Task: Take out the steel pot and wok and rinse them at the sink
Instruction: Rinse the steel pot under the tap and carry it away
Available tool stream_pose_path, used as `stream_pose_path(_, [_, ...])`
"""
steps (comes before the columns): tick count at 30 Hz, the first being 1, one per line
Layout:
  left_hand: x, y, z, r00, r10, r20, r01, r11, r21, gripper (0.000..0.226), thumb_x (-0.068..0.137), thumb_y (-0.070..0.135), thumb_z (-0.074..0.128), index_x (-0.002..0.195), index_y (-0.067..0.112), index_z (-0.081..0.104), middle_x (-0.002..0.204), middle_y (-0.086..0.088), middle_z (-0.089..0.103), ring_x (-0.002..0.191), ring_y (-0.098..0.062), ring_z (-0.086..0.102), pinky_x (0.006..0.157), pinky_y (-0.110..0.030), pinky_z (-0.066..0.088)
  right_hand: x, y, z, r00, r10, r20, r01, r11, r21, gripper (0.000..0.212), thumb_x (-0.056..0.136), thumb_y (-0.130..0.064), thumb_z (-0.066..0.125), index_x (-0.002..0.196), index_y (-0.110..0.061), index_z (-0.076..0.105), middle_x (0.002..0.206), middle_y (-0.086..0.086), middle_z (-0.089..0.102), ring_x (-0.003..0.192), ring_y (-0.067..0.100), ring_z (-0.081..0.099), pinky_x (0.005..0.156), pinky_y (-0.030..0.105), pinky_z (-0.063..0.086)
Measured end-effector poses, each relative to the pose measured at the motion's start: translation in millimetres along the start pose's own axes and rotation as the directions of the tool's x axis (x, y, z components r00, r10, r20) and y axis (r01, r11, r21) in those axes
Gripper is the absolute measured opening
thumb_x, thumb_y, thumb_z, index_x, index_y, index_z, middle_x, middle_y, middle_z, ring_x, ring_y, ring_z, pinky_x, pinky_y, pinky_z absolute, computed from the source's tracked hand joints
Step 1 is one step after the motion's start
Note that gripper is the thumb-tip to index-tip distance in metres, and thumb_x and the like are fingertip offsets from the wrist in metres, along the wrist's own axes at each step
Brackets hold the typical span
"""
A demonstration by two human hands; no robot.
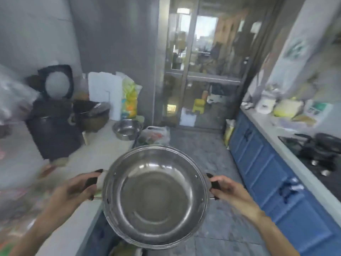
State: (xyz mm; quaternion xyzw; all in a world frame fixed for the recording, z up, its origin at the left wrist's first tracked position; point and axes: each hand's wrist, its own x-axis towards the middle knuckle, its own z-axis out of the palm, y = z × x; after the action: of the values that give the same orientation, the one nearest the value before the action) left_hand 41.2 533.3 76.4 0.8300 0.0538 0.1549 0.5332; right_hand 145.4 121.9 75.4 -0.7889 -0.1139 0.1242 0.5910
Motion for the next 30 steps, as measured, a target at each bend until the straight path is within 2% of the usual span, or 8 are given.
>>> stream_pose_path(3, [68, 22, 109, 0.99, 0.039, 0.139, -0.029, 0.997, -0.071, 0.038, 0.083, -0.001, 0.062, 0.092, 0.034, 0.072, 0.093, 0.018, 0.073, 0.074, 0.002, 0.067, 0.068, -0.009, 0.051, -12, 21, -103, 0.989, 0.043, -0.14, -0.043, 0.999, -0.002, 0.033, 0.076, -0.017, 0.076, 0.106, -0.01, 0.064, 0.075, 0.003, 0.064, 0.068, 0.013, 0.058, 0.063, 0.019, 0.049])
stream_pose_path(8, [155, 77, 295, 0.93, 0.143, 0.338, -0.1, 0.985, -0.142, 0.018, 0.076, 0.035, 0.071, 0.085, 0.05, 0.07, 0.08, 0.018, 0.073, 0.065, 0.001, 0.064, 0.064, -0.006, 0.048, -34, 69, -241, 0.905, 0.118, -0.408, -0.118, 0.993, 0.024, 0.025, 0.08, -0.006, 0.071, 0.103, -0.014, 0.065, 0.064, -0.004, 0.061, 0.061, 0.012, 0.055, 0.061, 0.014, 0.046])
stream_pose_path(12, [216, 101, 431, 0.814, 0.188, 0.55, -0.11, 0.979, -0.172, 0.031, 0.084, 0.015, 0.068, 0.097, 0.043, 0.068, 0.099, 0.017, 0.072, 0.083, -0.003, 0.067, 0.082, -0.022, 0.052, -54, 108, -321, 0.789, 0.17, -0.59, -0.141, 0.985, 0.096, 0.023, 0.08, -0.003, 0.069, 0.101, -0.012, 0.065, 0.067, 0.001, 0.061, 0.061, 0.015, 0.052, 0.064, 0.019, 0.047])
stream_pose_path(17, [270, 148, 608, 0.613, 0.288, 0.736, -0.117, 0.954, -0.275, 0.016, 0.081, 0.031, 0.071, 0.093, 0.043, 0.07, 0.098, 0.031, 0.068, 0.083, 0.014, 0.062, 0.079, 0.0, 0.043, -86, 156, -391, 0.57, 0.235, -0.788, -0.132, 0.972, 0.194, 0.022, 0.078, -0.005, 0.069, 0.099, -0.003, 0.062, 0.073, 0.008, 0.063, 0.064, 0.016, 0.052, 0.064, 0.021, 0.047])
stream_pose_path(19, [282, 172, 676, 0.488, 0.357, 0.796, -0.129, 0.932, -0.339, 0.034, 0.064, 0.061, 0.071, 0.095, 0.047, 0.068, 0.1, 0.027, 0.069, 0.085, 0.01, 0.063, 0.081, -0.002, 0.043, -101, 173, -412, 0.434, 0.272, -0.859, -0.15, 0.962, 0.229, 0.018, 0.08, 0.001, 0.066, 0.097, 0.0, 0.061, 0.076, 0.012, 0.065, 0.063, 0.016, 0.052, 0.061, 0.02, 0.047])
stream_pose_path(23, [275, 223, 811, 0.2, 0.403, 0.893, -0.165, 0.912, -0.375, 0.026, 0.075, 0.037, 0.071, 0.098, 0.048, 0.065, 0.105, 0.027, 0.067, 0.096, 0.002, 0.063, 0.082, -0.006, 0.046, -145, 206, -450, 0.177, 0.346, -0.921, -0.241, 0.923, 0.3, 0.019, 0.08, 0.014, 0.063, 0.094, 0.001, 0.059, 0.068, 0.017, 0.06, 0.052, 0.018, 0.047, 0.052, 0.021, 0.046])
stream_pose_path(26, [249, 253, 892, 0.033, 0.413, 0.91, -0.204, 0.894, -0.398, 0.034, 0.068, 0.043, 0.07, 0.101, 0.048, 0.063, 0.105, 0.022, 0.068, 0.095, -0.008, 0.065, 0.082, -0.013, 0.048, -181, 228, -467, -0.003, 0.41, -0.912, -0.28, 0.875, 0.394, 0.021, 0.078, 0.016, 0.063, 0.092, 0.0, 0.058, 0.059, 0.007, 0.063, 0.048, 0.015, 0.051, 0.05, 0.02, 0.047])
stream_pose_path(30, [202, 268, 989, -0.103, 0.372, 0.923, -0.307, 0.87, -0.385, 0.032, 0.074, 0.043, 0.069, 0.101, 0.056, 0.06, 0.101, 0.018, 0.07, 0.093, -0.019, 0.066, 0.087, -0.029, 0.05, -220, 261, -495, -0.131, 0.446, -0.886, -0.271, 0.843, 0.464, 0.022, 0.079, 0.017, 0.062, 0.09, -0.002, 0.059, 0.058, 0.007, 0.064, 0.045, 0.011, 0.052, 0.048, 0.02, 0.046])
